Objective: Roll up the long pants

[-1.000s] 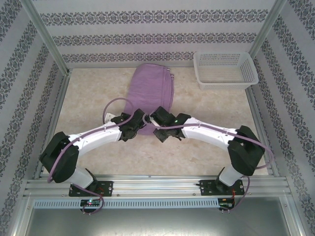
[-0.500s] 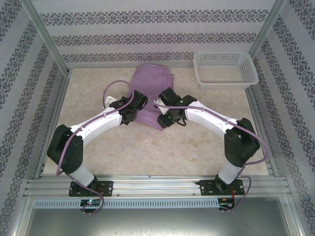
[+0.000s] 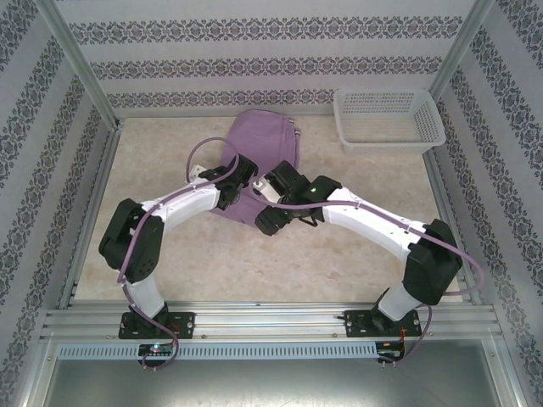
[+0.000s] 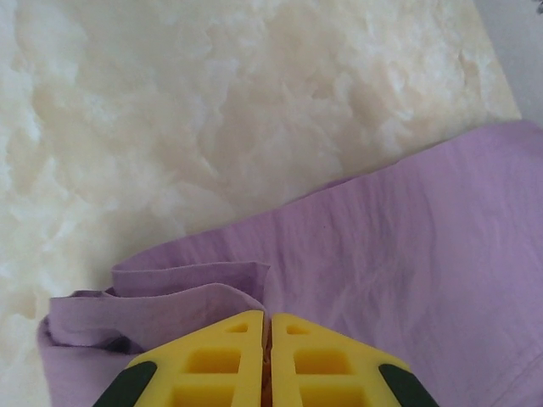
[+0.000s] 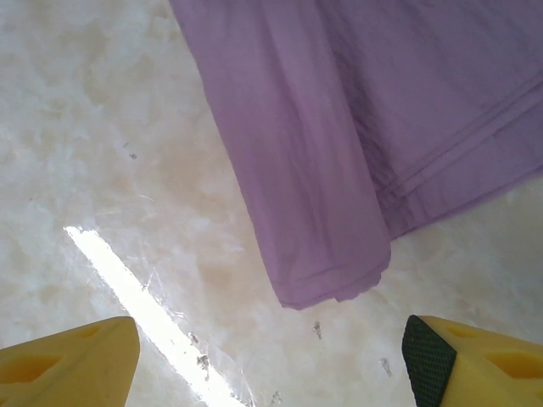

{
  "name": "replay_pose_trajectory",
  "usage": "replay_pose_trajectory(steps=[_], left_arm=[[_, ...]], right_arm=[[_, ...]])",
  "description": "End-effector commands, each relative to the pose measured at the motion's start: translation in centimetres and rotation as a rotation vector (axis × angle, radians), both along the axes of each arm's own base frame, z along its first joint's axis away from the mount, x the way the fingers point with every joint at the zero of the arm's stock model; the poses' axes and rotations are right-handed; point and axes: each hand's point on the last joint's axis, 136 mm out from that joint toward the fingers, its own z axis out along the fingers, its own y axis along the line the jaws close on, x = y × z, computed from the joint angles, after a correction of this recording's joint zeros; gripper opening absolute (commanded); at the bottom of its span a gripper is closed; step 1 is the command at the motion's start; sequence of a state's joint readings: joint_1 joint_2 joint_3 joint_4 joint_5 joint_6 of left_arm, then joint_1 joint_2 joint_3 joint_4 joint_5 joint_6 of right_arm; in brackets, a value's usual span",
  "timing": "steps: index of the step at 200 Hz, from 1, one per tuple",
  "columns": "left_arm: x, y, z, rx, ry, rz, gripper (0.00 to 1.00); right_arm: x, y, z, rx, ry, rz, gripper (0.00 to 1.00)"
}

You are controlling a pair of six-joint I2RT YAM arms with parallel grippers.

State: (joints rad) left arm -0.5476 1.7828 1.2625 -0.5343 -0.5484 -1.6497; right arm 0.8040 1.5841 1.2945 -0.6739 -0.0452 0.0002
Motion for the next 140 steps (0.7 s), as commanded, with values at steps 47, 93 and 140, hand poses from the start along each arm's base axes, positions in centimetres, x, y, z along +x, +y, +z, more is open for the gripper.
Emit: replay_pose_trajectory(steps=[47,93,140], left_arm=[[0.5,1.3,-2.1,0.043,0.083,0.030,0.08],[-0.6,3.9,-4.3,0.058,0.145,0.099,0.41],[-0.3,4.4,-5.7,0.053,0.178,0.105,0.97]], right_arm=[[-0.8,3.0,-4.5,-0.062,0.058,0.118,0.00],[-1.1,3.7,-6.5,-0.189,-0.028,0.165,0.80],[-0.1,4.0,-8.8,-0.339,-0.136,0.210,0.81]])
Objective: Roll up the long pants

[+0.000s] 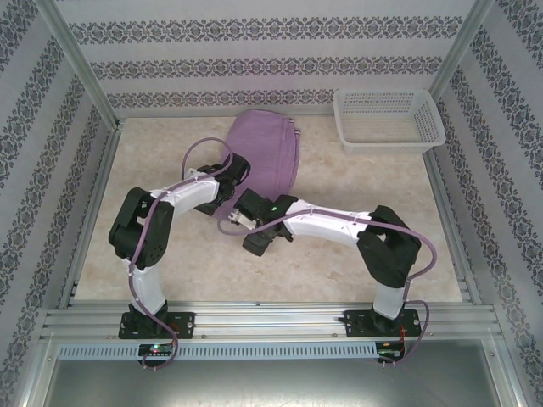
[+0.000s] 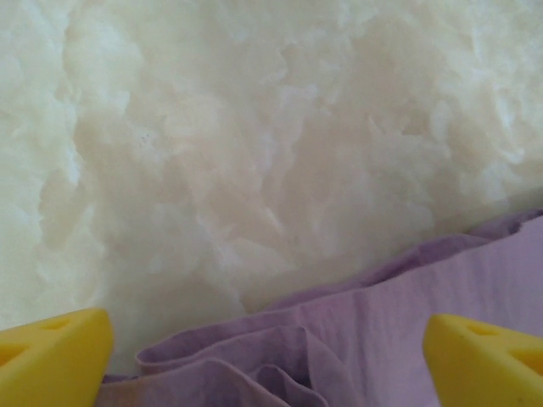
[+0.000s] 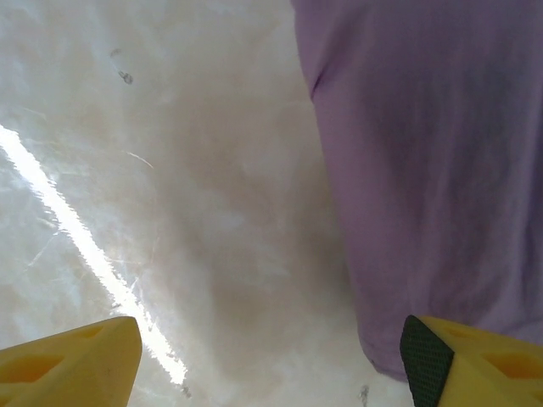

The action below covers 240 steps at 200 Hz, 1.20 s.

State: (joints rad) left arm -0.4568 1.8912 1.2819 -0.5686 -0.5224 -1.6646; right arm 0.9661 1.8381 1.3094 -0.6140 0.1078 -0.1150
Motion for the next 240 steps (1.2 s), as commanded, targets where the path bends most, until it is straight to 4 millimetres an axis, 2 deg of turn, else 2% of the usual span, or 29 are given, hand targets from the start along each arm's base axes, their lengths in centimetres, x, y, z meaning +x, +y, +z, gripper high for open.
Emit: replay_pose_trajectory(steps=[1,29,60,78,105,132,147,158,164,175,189,240], left_arm=[[-0.8,0.9,-1.7,0.019,0.065,0.013,0.97],[-0.7,1.5,-1.8,0.007,0.073,0.014,0.97],[-0.9,2.5,-1.3,-0.005,0.062,0.020,0.97],[-1.1,3.0,-1.1,-0.015,0.056,0.023,0.97],[-1.4,3.6,-1.0,-0.028,0.054,0.036,0.97],[-1.8,4.0,-0.4,-0.044,0.041,0.041,0.96],[-2.0,4.3,0.2,-0.044,0.030,0.033,0.97],[-2.2,4.6,0.7,-0.043,0.022,0.034,0.97],[-2.2,4.7,1.0,-0.044,0.016,0.037,0.97],[-2.5,5.0,1.3,-0.049,0.007,0.042,0.97],[-2.9,5.2,1.8,-0.059,-0.003,0.049,0.97],[-4.2,5.8,3.9,-0.107,-0.081,0.077,0.98]], right_arm=[[2.0,0.2,-0.2,-0.070,-0.114,0.021,0.81],[4.0,0.2,-1.1,-0.141,-0.204,0.021,0.81],[6.7,0.9,0.3,-0.145,-0.349,-0.006,0.81],[7.8,1.4,0.5,-0.163,-0.399,0.008,0.82],[9.1,1.9,-1.9,-0.222,-0.386,0.047,0.81],[9.4,1.8,-4.9,-0.225,-0.271,0.063,0.70],[9.1,1.7,-5.4,-0.206,-0.225,0.061,0.64],[8.8,1.6,-5.7,-0.194,-0.189,0.063,0.54],[8.7,1.4,-5.8,-0.188,-0.169,0.065,0.45],[8.4,1.2,-5.8,-0.176,-0.137,0.061,0.18],[8.1,1.1,-5.1,-0.142,-0.097,0.051,0.00],[7.0,2.0,1.9,0.131,0.090,-0.044,0.00]])
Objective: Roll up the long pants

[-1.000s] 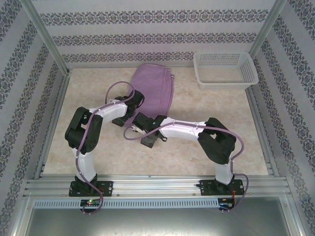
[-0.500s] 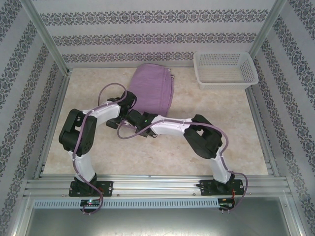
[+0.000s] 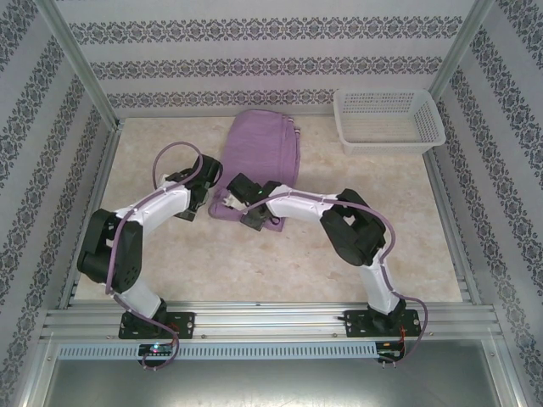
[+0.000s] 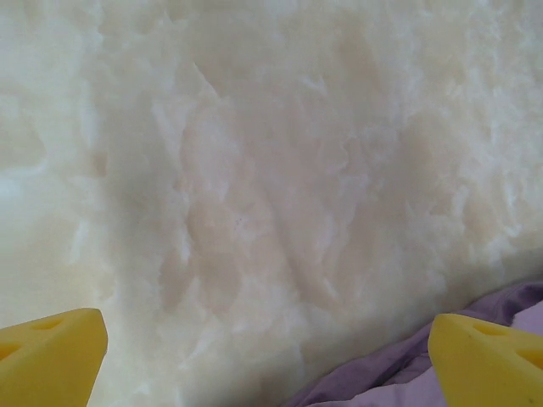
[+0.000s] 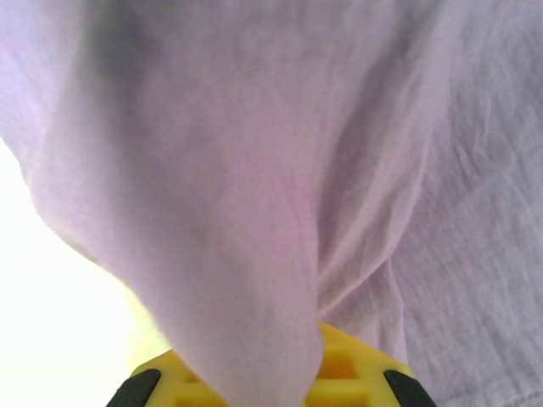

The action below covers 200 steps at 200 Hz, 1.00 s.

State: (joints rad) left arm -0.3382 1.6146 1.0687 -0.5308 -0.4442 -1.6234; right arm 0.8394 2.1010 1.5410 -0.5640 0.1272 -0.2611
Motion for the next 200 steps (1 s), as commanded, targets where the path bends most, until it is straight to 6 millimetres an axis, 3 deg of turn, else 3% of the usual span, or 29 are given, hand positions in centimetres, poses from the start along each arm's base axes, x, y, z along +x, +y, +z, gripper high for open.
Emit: replay_pose_trajectory(steps=[1,28,53,102,150,200], left_arm=[[-0.6,0.5,0.9,-0.020,-0.031,0.018,0.98],[-0.6,-0.3,1.2,-0.063,-0.039,-0.011,0.98],[-0.5,-1.5,1.2,-0.091,-0.043,-0.039,0.98],[1.2,-3.9,2.1,-0.104,-0.090,-0.099,0.98],[3.3,-5.4,3.8,-0.118,-0.135,-0.124,0.98],[3.1,-8.4,1.8,-0.171,-0.089,-0.172,0.98]], right_arm=[[-1.6,0.7,5.2,0.176,0.150,-0.047,0.00],[-2.0,1.4,7.5,0.262,0.296,-0.064,0.00],[-1.7,2.1,8.5,0.314,0.421,-0.094,0.00],[-2.9,3.6,8.0,0.393,0.705,-0.130,0.00],[-4.1,3.9,6.7,0.431,0.819,-0.149,0.00],[-2.5,3.6,6.7,0.502,0.864,-0.197,0.00]])
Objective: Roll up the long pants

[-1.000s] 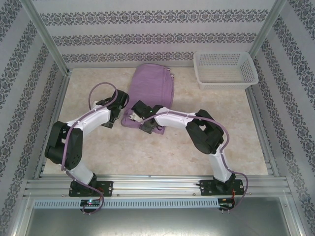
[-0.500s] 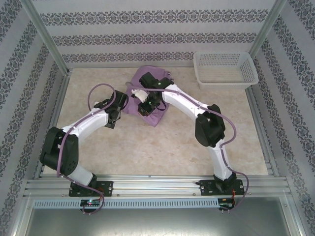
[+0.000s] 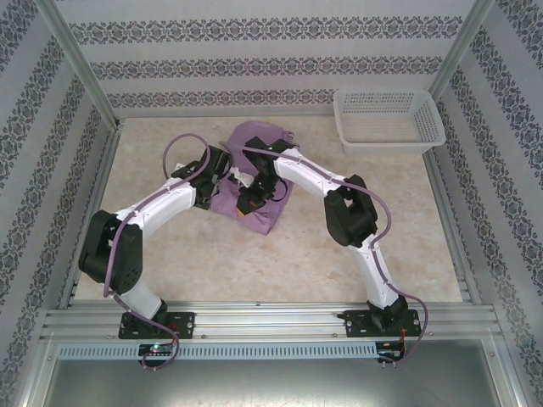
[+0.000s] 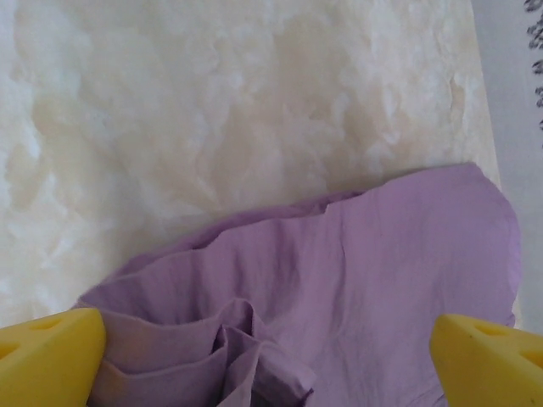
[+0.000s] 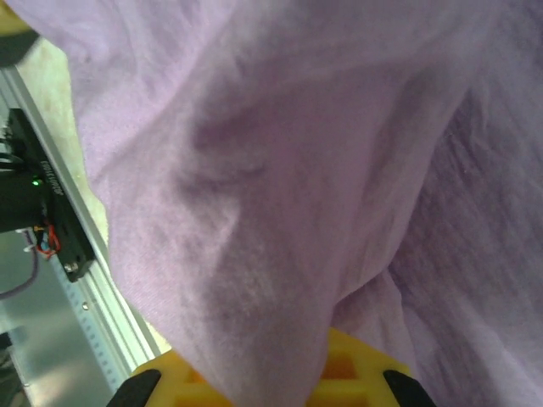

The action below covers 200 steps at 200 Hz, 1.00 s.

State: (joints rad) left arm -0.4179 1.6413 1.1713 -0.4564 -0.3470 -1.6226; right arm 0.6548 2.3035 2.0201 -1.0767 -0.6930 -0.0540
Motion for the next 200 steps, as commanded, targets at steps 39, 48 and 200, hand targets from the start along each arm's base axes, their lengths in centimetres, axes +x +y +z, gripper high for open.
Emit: replay_pose_trajectory(steps=[39,48,200], left_arm=[[-2.4,-3.8,-2.6,-0.059,0.077,-0.091,0.98],[-2.8,-4.0,-2.8,-0.057,0.077,-0.098,0.98],[-0.7,-0.8,-4.5,0.254,0.220,-0.031,0.00]], right_arm=[[2.0,-0.6,0.8,0.078,0.077,-0.073,0.00],[2.4,-0.7,0.8,0.083,0.079,-0.081,0.00],[1.3,-1.3,0.6,0.062,0.054,-0.088,0.00]])
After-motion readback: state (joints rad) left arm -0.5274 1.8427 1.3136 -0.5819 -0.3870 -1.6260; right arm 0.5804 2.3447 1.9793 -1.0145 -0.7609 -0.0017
